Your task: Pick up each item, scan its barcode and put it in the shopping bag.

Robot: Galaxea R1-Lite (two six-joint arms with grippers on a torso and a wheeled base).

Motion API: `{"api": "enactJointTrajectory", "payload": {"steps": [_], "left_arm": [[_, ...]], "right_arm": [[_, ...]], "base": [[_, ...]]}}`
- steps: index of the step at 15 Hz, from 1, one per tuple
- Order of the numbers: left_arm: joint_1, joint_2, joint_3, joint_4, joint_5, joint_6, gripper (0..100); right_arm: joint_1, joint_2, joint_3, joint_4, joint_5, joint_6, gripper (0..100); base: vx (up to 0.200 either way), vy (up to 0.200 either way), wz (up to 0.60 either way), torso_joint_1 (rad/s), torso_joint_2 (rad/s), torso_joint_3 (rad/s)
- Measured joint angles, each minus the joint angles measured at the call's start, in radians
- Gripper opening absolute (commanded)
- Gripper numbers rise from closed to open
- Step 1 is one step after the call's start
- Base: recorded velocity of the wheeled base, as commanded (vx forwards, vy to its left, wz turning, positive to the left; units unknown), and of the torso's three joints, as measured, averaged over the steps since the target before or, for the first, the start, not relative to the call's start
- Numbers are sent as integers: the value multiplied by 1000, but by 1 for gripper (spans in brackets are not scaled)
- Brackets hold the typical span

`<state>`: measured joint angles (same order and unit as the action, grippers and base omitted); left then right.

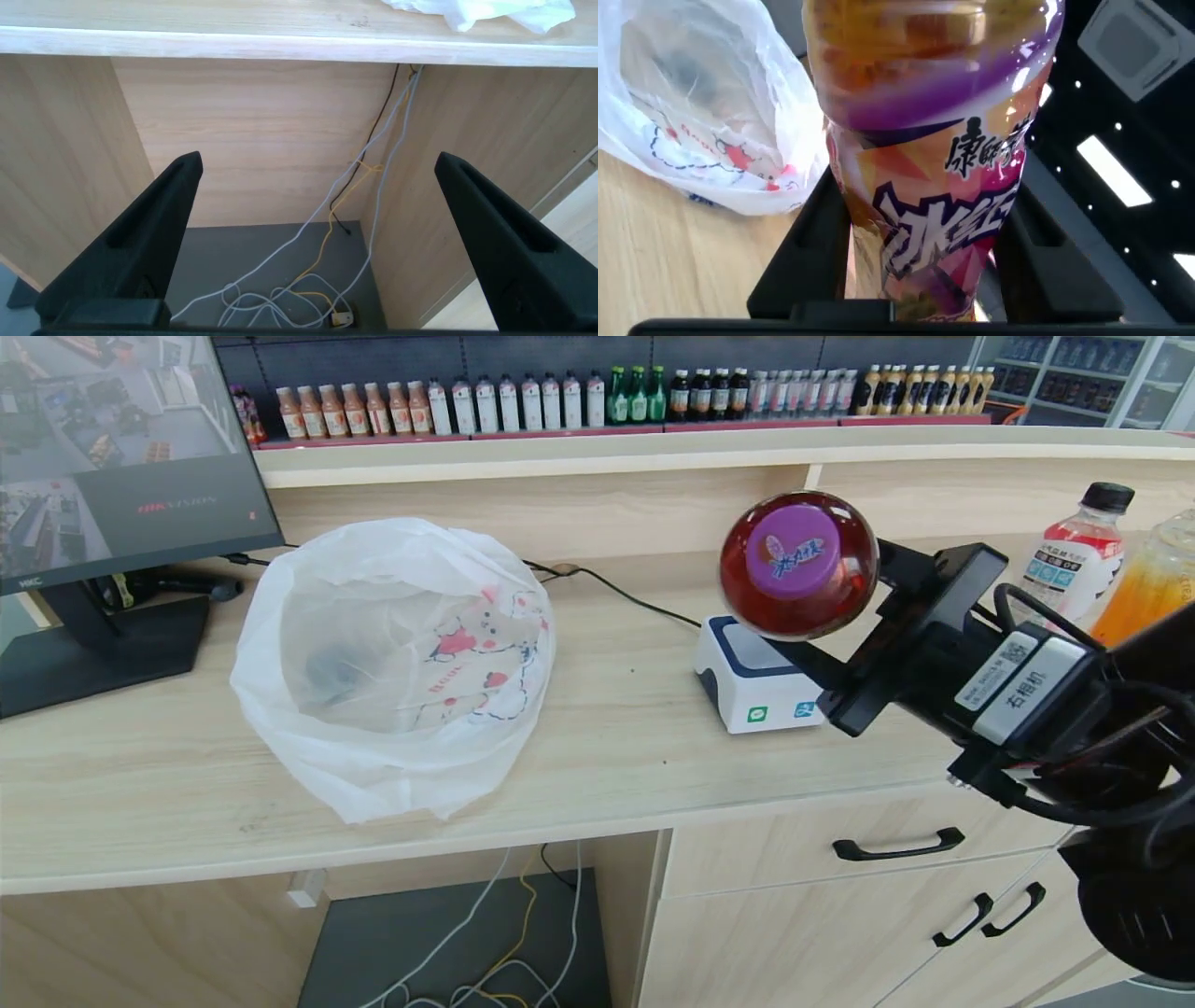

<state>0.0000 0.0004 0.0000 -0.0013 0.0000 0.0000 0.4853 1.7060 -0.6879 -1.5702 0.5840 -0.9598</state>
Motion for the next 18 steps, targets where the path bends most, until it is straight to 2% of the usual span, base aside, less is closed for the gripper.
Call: {"api": "enactJointTrajectory", "payload": {"steps": [6, 9, 15, 18], "left_arm": [[0, 0, 0, 0, 0, 0, 100], [0, 0, 0, 0, 0, 0, 100], [0, 0, 0, 0, 0, 0, 100], [0, 0, 0, 0, 0, 0, 100]], "right_arm": [[-148, 83, -107, 0, 247, -86, 0], [-158, 124, -127, -1, 319, -196, 0], [-144, 176, -127, 0, 336, -324, 0], [-141, 198, -127, 0, 350, -341, 0]], "base": [[0, 0, 0, 0, 0, 0], [0, 0, 0, 0, 0, 0], [0, 0, 0, 0, 0, 0], [0, 0, 0, 0, 0, 0]]}}
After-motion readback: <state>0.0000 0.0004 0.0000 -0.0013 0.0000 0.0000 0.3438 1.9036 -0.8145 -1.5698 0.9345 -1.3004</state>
